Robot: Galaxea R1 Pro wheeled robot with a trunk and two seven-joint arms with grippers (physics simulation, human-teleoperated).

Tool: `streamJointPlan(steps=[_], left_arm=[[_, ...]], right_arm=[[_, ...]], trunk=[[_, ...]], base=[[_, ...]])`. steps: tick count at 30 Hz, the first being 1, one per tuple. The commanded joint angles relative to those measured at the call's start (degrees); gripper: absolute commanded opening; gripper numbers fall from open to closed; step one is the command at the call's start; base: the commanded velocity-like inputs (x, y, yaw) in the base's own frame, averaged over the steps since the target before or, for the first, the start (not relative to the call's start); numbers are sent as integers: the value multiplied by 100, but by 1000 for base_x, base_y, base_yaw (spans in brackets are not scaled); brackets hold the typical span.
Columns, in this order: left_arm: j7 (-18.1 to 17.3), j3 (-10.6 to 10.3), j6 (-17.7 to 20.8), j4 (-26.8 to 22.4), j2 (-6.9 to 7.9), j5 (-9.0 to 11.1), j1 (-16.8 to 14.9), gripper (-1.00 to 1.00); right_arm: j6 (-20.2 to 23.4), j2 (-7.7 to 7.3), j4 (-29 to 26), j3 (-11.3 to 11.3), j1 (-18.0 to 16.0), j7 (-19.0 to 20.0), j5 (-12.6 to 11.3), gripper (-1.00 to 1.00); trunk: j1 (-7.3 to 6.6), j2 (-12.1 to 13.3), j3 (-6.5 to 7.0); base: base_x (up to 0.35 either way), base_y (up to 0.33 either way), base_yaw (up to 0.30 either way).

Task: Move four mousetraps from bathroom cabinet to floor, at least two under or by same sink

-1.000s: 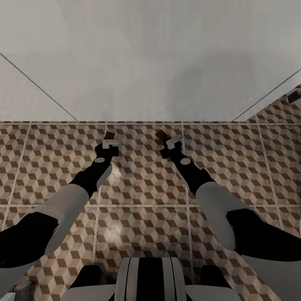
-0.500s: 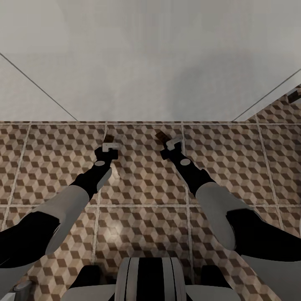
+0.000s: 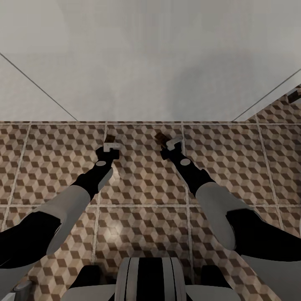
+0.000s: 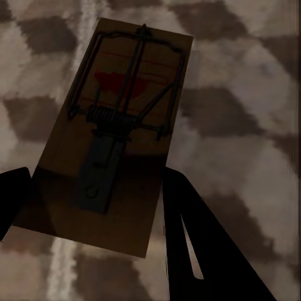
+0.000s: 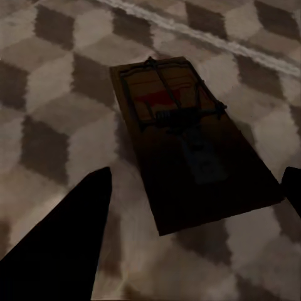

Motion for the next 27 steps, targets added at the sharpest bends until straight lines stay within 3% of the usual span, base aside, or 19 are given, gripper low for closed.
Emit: streamJointPlan(steps=[1, 27], left_arm=[[63, -52, -16, 3, -1, 41, -3, -100], [63, -55, -25, -1, -9, 41, -4, -100]], right_arm=[[-13, 0, 2, -10, -1, 6, 46, 100], [-13, 0, 5, -8, 0, 6, 46, 100]], trunk=[[-1, -1, -2], [-1, -1, -2]], base=[[0, 0, 0], [0, 0, 0]])
